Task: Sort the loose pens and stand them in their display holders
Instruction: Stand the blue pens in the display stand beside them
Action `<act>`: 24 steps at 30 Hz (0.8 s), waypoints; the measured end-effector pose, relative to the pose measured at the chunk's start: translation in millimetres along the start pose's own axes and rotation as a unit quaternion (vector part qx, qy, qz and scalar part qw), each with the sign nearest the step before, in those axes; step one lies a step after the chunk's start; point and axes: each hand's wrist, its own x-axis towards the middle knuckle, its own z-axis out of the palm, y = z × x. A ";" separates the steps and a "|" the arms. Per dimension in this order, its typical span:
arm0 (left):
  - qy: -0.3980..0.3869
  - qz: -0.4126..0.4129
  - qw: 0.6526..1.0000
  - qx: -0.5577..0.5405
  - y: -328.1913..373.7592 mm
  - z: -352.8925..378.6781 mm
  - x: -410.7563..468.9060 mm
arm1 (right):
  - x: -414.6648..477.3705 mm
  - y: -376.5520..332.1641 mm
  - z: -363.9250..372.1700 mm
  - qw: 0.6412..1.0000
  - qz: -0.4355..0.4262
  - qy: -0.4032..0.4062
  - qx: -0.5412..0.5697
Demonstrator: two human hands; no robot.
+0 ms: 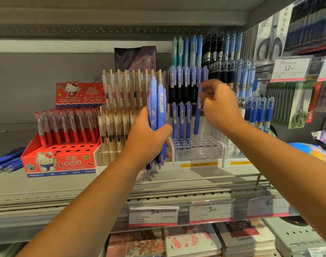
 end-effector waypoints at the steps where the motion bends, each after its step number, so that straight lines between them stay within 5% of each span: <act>1: -0.002 -0.004 1.000 -0.005 -0.4 -0.1 0.2 | 0.1 2.1 1.4 1.000 0.008 -0.004 0.003; 10: -0.033 -0.013 0.998 -0.050 -1.2 -0.2 -0.7 | -4.3 18.7 14.6 0.990 0.087 -0.091 -0.062; 24: -0.050 -0.033 0.997 -0.054 3.8 1.6 -1.9 | -3.9 20.3 17.0 0.992 0.067 -0.044 -0.101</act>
